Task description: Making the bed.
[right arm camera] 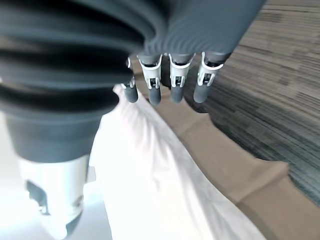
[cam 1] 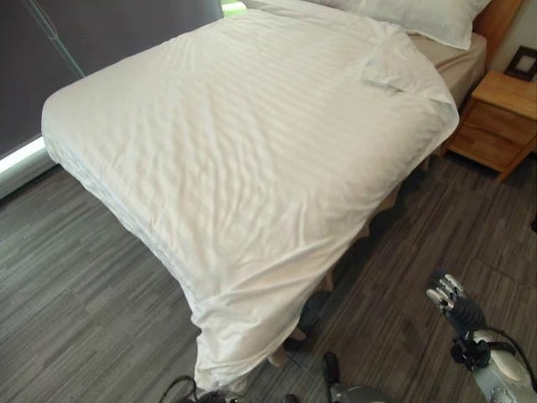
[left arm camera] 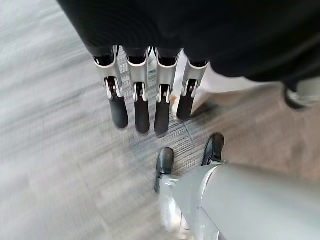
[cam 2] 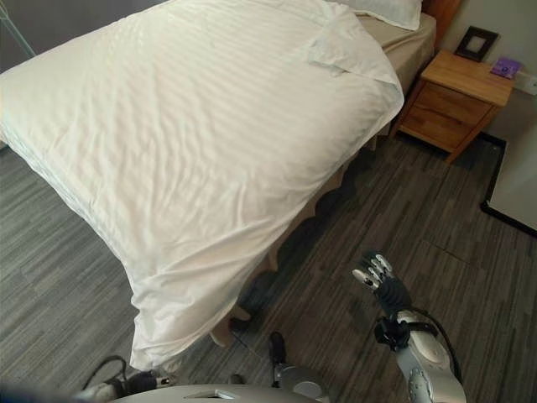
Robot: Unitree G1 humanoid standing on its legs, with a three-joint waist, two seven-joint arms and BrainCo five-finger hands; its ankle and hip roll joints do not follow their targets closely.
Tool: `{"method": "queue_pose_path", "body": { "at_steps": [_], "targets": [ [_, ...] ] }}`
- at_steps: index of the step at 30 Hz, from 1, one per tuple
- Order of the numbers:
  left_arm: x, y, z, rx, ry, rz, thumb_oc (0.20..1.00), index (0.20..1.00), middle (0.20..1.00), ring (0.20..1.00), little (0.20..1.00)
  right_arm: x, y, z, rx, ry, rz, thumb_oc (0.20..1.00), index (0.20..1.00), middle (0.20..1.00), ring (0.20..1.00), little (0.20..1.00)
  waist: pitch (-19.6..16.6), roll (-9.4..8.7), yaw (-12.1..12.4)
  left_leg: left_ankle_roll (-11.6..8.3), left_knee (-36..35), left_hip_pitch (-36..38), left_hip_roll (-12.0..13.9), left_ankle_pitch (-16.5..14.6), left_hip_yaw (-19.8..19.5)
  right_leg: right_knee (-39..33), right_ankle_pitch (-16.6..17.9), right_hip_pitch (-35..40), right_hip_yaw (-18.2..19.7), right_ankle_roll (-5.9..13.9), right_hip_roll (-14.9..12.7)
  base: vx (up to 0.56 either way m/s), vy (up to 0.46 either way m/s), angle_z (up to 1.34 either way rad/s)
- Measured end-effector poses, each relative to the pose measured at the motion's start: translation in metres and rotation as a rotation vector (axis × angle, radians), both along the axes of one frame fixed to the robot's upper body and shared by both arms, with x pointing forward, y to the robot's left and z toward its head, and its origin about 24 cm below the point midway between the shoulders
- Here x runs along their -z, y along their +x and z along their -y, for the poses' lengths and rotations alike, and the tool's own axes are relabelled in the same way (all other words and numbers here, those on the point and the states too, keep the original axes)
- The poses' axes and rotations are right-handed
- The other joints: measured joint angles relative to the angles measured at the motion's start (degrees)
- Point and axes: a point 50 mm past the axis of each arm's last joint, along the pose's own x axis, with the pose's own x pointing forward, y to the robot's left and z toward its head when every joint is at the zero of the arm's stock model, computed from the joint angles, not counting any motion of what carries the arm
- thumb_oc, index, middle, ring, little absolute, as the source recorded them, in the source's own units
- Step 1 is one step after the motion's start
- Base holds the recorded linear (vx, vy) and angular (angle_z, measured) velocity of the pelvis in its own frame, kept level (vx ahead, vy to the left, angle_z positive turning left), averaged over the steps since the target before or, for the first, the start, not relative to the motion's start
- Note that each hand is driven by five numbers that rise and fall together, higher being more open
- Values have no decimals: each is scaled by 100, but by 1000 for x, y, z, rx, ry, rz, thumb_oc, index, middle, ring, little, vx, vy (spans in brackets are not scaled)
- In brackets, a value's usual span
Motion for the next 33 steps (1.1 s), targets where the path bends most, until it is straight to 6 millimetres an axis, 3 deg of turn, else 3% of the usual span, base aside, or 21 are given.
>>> {"method": "queue_pose_path", "body": {
  "at_steps": [1, 2, 4, 5, 7, 9, 12, 13, 16, 17, 18, 20, 21, 22, 23, 25, 27, 33],
  "targets": [
    [-24, 10, -5, 16, -15, 63, 1000, 1000, 1000, 1000, 1000, -1, 0, 0, 0, 1, 1, 1000, 1000, 1000, 1000, 1000, 15, -2, 28, 0, 0, 16, 6, 1, -16, -12, -19, 26, -5, 26, -1, -24, -5, 9],
    [-80, 30, -22, 0, -41, 205, 1000, 1000, 1000, 1000, 1000, -1, -3, 3, 4, 2, -6, 1000, 1000, 1000, 1000, 1000, 70, 36, 152, -1, -16, 75, 8, 0, -38, -3, -47, 93, -29, 35, -8, -26, -4, 11],
    [-150, 47, -37, 11, -46, 351, 1000, 1000, 1000, 1000, 1000, 3, -9, 4, 5, 13, -32, 1000, 1000, 1000, 1000, 1000, 59, -30, 244, -5, -1, 80, 7, -2, -99, 17, -53, 125, -90, 30, -5, -31, 0, 16],
    [-201, 62, -45, -52, -159, 473, 1000, 1000, 1000, 1000, 1000, 8, -11, 2, -8, 28, -58, 1000, 1000, 1000, 1000, 1000, 49, 99, 305, -4, 0, 113, 2, -2, -152, 16, -78, 173, -142, 35, -31, -24, 1, 17],
    [-235, 63, -33, -44, -371, 467, 1000, 1000, 1000, 1000, 1000, 12, -14, -4, -51, 44, -76, 1000, 1000, 1000, 1000, 1000, 45, 127, 320, -11, -10, 89, -10, -9, -165, 17, -83, 160, -164, 47, -38, -16, -1, 9],
    [-244, 60, -8, 26, -595, 385, 1000, 1000, 1000, 1000, 1000, 14, -14, -11, -108, 57, -85, 1000, 1000, 1000, 1000, 1000, -9, 294, 311, -15, 1, 135, -25, -14, -168, 17, -65, 181, -168, 26, -50, 0, 0, 0],
    [-240, 53, 5, 47, -744, 268, 1000, 1000, 1000, 1000, 1000, 15, -15, -16, -161, 58, -89, 1000, 1000, 1000, 1000, 1000, 32, 229, 266, -16, 2, 182, 1, -11, -160, 18, -62, 228, -168, 23, -19, -5, 3, -1],
    [-232, 61, -5, -77, -961, 388, 1000, 1000, 1000, 1000, 1000, 13, -16, -18, -183, 64, -72, 1000, 1000, 1000, 1000, 1000, -1, 307, 265, -18, 1, 204, 17, -11, -157, 11, -68, 257, -173, 27, -11, 0, 0, 0],
    [-216, 78, -27, -315, -1133, 596, 1000, 1000, 1000, 1000, 1000, 15, -18, -18, -180, 76, -72, 1000, 1000, 1000, 1000, 1000, 46, 60, 281, -65, 2, 213, 45, 11, -180, -2, -94, 270, -186, 51, 14, -16, 15, 3],
    [-197, 82, -24, -420, -1225, 628, 1000, 1000, 1000, 1000, 1000, 15, -16, -20, -178, 82, -59, 1000, 1000, 1000, 1000, 1000, 37, -66, 254, -75, 1, 167, 49, 15, -177, -6, -93, 239, -183, 51, 17, -19, 18, 5],
    [-189, 85, -22, -461, -1262, 643, 1000, 1000, 1000, 1000, 1000, 15, -16, -20, -174, 85, -54, 1000, 1000, 1000, 1000, 1000, 34, -80, 290, -74, -11, 166, 50, 20, -181, -8, -96, 243, -193, 47, 6, -27, 21, 3],
    [-157, 86, -6, -549, -1304, 535, 1000, 1000, 1000, 1000, 1000, 14, -12, -25, -183, 93, -41, 1000, 1000, 1000, 1000, 1000, 33, -232, 251, -75, 2, 151, 42, 32, -168, -6, -105, 184, -190, 23, 8, -17, 17, -5],
    [-138, 85, 5, -614, -1360, 481, 501, 501, 501, 501, 501, 13, -9, -27, -179, 94, -32, 1000, 1000, 1000, 1000, 1000, 21, -266, 250, -71, 1, 115, 35, 35, -130, -6, -98, 148, -183, 18, 3, -24, 33, -14],
    [-121, 88, 16, -666, -1414, 436, 200, 200, 200, 200, 200, 13, -8, -27, -172, 96, -29, 1000, 1000, 1000, 1000, 1000, 22, -268, 251, -57, 2, 103, 23, 44, -125, -4, -57, 143, -185, 50, -11, -24, 51, -7],
    [-88, 93, 39, -741, -1442, 301, 200, 200, 200, 200, 200, 15, -3, -31, -176, 99, -33, 1000, 1000, 1000, 1000, 1000, 26, -273, 232, -38, 2, 83, -6, 56, -124, -4, -31, 119, -181, 57, -31, -14, 53, -8],
    [-60, 83, 56, -802, -1415, 159, 200, 200, 200, 200, 200, 10, 9, -39, -182, 128, 8, 1000, 1000, 1000, 1000, 1000, 65, -332, 91, -25, 1, 40, -24, 64, -75, -5, 4, 52, -123, 55, -33, -3, 31, -15],
    [-54, 79, 59, -788, -1369, 116, 200, 200, 200, 200, 200, 9, 11, -39, -180, 128, 16, 1000, 1000, 1000, 1000, 1000, 81, -364, -31, -22, 1, 43, -16, 60, 9, 6, 11, 40, -78, 50, -22, 3, 29, -14],
    [-61, 89, 57, -679, -1300, 134, 200, 200, 200, 200, 200, 14, 5, -41, -181, 142, -9, 1000, 1000, 1000, 1000, 1000, 105, -331, -36, -6, -3, 56, -20, 45, 53, -7, 43, 39, -10, 37, -14, 1, 17, -4]
  ]
}}
